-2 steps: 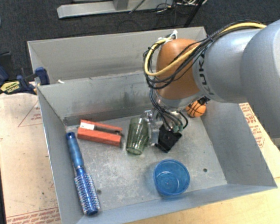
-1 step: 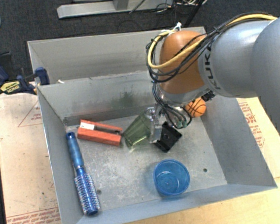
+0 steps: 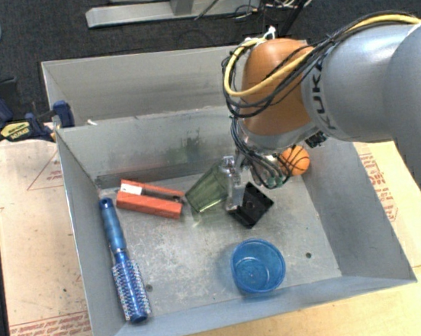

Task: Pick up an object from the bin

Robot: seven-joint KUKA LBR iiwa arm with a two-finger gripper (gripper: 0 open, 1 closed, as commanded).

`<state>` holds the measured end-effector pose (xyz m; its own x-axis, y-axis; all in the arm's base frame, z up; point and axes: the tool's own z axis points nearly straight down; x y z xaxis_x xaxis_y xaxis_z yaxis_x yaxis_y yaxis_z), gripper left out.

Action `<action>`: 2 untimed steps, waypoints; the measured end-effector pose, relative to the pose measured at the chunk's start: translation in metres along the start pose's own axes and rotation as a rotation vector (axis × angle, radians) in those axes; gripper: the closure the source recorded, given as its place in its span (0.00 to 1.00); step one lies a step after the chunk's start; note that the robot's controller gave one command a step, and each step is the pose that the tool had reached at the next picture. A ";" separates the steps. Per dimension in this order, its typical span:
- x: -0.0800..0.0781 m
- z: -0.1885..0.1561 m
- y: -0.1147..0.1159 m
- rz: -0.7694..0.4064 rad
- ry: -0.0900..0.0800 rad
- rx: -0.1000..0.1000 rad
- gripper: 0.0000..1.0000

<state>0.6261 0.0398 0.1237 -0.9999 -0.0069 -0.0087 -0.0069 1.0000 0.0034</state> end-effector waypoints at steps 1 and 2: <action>-0.023 0.046 -0.037 -0.014 -0.001 -0.001 0.00; -0.024 0.053 -0.041 -0.017 0.002 -0.001 1.00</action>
Offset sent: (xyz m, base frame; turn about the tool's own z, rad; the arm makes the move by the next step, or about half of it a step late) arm 0.0000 0.0000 0.0000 0.0000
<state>0.6512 -0.0010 0.0709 -0.9997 -0.0242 -0.0065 -0.0242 0.9997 0.0046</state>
